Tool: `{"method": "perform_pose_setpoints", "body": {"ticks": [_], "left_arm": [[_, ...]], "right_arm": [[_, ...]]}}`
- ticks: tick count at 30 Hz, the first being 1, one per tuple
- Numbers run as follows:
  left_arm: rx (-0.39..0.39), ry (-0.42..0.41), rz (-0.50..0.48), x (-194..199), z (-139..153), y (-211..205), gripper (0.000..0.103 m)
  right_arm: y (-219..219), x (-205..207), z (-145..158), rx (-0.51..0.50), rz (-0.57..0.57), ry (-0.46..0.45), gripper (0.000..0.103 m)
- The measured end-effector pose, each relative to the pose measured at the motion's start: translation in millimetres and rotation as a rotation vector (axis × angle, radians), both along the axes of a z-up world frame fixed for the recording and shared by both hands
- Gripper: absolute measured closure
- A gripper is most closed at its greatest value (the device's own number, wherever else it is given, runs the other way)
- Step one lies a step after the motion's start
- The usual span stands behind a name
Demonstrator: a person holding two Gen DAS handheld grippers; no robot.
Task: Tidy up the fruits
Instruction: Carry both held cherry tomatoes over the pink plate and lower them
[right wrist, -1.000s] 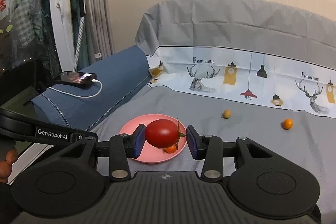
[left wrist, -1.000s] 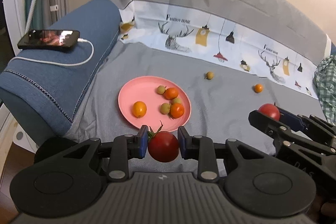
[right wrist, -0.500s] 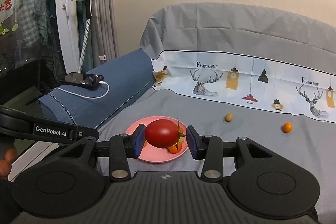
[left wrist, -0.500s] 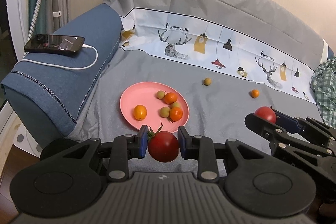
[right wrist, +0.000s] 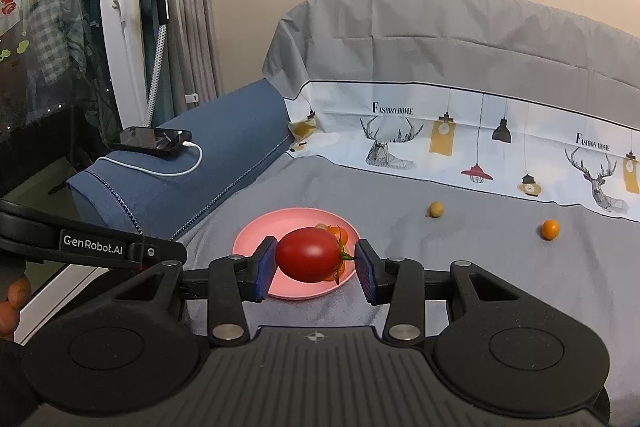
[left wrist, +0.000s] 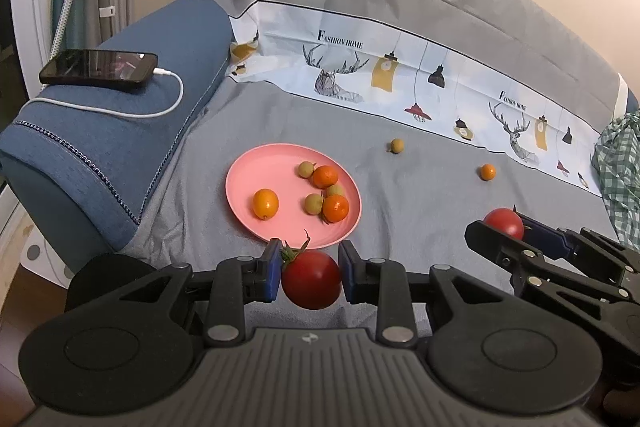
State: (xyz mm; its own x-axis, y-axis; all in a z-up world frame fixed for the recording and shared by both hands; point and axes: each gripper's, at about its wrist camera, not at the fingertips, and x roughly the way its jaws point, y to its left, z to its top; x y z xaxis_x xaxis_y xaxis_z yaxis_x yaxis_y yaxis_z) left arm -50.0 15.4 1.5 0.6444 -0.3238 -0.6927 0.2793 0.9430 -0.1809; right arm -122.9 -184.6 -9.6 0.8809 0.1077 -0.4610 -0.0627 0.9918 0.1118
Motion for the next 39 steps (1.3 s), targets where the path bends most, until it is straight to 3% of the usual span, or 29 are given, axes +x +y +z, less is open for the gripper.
{"method": "perform_pose_setpoints", "body": {"ticks": [22, 39], "left_arm": [[-0.019, 0.076, 0.044, 39, -20, 11, 0.070], [0.019, 0.107, 0.082, 129, -38, -8, 0.070]], "right_arm": [[8, 36, -15, -0.044, -0.002, 0.087, 0.059], [11, 117, -46, -0.027, 0.030, 0.156, 0.059]]}}
